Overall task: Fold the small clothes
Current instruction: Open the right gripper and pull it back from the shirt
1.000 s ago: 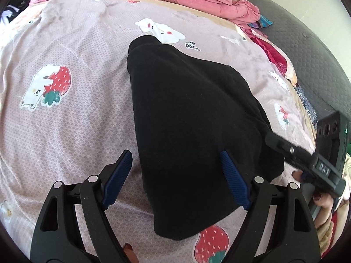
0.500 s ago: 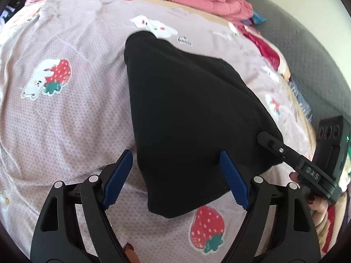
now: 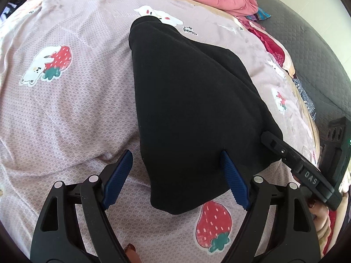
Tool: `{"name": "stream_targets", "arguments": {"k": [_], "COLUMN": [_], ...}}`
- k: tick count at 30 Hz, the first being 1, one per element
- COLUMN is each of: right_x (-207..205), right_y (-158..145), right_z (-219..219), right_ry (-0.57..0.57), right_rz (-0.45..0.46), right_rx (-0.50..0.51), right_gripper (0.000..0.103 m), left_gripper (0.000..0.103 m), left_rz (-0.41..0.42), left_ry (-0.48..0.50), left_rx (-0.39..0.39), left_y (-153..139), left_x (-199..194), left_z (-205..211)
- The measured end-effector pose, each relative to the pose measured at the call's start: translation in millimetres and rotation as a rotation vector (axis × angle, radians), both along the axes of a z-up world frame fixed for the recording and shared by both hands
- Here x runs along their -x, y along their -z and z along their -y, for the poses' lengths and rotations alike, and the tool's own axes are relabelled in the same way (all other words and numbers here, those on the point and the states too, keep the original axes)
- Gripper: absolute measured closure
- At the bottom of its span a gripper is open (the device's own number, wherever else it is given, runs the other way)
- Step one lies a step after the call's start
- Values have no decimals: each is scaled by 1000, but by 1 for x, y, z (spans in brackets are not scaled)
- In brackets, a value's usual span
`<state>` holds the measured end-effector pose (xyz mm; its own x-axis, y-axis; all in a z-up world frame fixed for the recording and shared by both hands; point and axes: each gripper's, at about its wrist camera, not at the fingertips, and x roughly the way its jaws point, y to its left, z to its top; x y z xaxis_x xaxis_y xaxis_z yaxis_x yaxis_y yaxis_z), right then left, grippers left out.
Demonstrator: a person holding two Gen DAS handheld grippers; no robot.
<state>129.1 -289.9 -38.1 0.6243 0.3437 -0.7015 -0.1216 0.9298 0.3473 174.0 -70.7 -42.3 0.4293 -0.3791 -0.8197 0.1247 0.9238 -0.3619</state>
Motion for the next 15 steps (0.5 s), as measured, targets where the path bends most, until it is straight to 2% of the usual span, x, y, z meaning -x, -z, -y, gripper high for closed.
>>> {"name": "stream_targets", "arguments": {"k": [2,7,9,11,12,15], "right_x": [7,25,34,44,47,63], "right_y": [-3,-11,-17,-22,-24,-32], "right_z": [2,12,14,13,12,10], "right_ry": [4,48,56,48,50,56], "right_rz": [20,72,95,118,126,169], "right_rx": [2,-10,-16,-22,-18,11], "right_gripper": [42,25,11,10,6,5], "left_gripper": [29,29,29,29,29,20], "left_rz": [4,28,42,57,63,91], "left_ry": [-3,-15,-18,-15,-14,-17], "left_rx": [8,30,37,43,45,40], "left_y": [-1,-9,-14,-21,-23,-33], "left_x": [1,7,12,18,20,31], "left_z": [-1,-11,-14,-16,-17,-23]}}
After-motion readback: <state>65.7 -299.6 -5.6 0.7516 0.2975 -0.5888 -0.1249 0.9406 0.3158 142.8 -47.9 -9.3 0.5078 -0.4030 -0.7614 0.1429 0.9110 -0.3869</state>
